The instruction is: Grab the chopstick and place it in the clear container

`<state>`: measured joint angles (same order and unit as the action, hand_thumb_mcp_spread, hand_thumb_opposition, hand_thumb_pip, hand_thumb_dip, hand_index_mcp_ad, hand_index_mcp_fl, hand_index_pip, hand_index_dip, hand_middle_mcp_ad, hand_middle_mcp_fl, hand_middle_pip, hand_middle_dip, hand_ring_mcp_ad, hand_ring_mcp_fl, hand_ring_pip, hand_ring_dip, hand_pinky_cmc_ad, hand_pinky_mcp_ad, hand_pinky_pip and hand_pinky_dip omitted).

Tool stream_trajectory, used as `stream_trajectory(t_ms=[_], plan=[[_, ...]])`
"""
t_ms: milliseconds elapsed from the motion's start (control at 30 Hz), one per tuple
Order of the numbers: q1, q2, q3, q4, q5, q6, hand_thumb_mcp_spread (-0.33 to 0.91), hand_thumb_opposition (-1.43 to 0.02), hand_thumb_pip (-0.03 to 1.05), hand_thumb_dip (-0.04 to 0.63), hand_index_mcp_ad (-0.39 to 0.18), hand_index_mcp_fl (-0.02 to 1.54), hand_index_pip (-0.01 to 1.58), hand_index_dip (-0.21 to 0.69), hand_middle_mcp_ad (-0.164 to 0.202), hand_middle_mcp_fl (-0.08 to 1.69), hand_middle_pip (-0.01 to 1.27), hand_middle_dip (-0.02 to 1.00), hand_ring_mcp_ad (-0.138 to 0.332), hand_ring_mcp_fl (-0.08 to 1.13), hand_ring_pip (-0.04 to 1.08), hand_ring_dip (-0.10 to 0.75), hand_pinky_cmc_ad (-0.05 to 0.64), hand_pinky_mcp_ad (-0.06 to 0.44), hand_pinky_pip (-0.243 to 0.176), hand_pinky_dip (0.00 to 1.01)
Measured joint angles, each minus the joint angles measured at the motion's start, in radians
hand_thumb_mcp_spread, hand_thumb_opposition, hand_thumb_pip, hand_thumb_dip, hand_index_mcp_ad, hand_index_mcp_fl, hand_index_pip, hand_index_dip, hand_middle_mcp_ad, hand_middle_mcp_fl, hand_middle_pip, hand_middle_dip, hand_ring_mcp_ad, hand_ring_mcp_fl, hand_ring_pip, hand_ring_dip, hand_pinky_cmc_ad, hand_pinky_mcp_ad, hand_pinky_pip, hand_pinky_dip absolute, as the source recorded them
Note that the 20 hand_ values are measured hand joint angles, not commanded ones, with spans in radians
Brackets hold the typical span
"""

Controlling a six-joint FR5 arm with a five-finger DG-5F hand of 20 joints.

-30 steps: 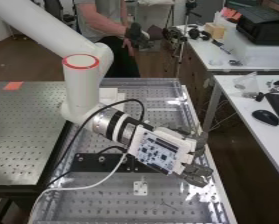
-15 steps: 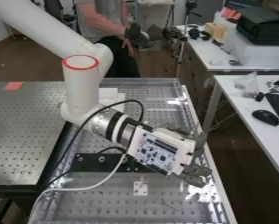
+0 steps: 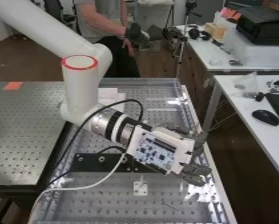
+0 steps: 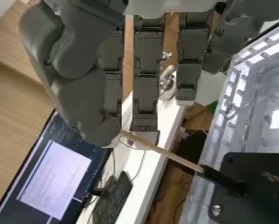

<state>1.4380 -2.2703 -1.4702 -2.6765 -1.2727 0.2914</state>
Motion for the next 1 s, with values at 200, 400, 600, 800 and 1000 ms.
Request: stream_trajectory(t_ms=[200, 400, 600, 800, 1000], plan=[[0.000, -0.005, 0.010, -0.007, 0.000, -0.002, 0.53, -0.88, 0.64, 0.314, -0.188, 0.91, 0.46, 0.168, -0.017, 0.92, 0.34, 0.63, 0.164, 0.47, 0.08, 0.374, 0.387, 0.166, -0.007, 0.19], [0.000, -0.007, 0.015, -0.006, 0.004, -0.006, 0.55, -0.90, 0.62, 0.311, -0.188, 0.95, 0.48, 0.176, -0.017, 0.92, 0.35, 0.63, 0.164, 0.48, 0.08, 0.374, 0.384, 0.166, -0.003, 0.19], [-0.005, -0.008, 0.018, -0.008, 0.003, -0.015, 0.60, -1.07, 0.52, 0.290, -0.239, 1.09, 0.62, 0.250, -0.012, 0.97, 0.35, 0.63, 0.155, 0.53, 0.08, 0.377, 0.396, 0.176, 0.010, 0.19], [-0.006, -0.008, 0.019, -0.008, 0.004, -0.026, 0.61, -1.08, 0.52, 0.286, -0.265, 1.09, 0.61, 0.253, -0.009, 1.01, 0.35, 0.63, 0.154, 0.53, 0.09, 0.374, 0.400, 0.180, 0.012, 0.19], [-0.007, -0.009, 0.026, -0.012, 0.003, -0.045, 0.67, -1.08, 0.52, 0.286, -0.258, 1.12, 0.61, 0.267, -0.012, 1.09, 0.42, 0.63, 0.152, 0.54, 0.09, 0.374, 0.421, 0.183, 0.012, 0.19]])
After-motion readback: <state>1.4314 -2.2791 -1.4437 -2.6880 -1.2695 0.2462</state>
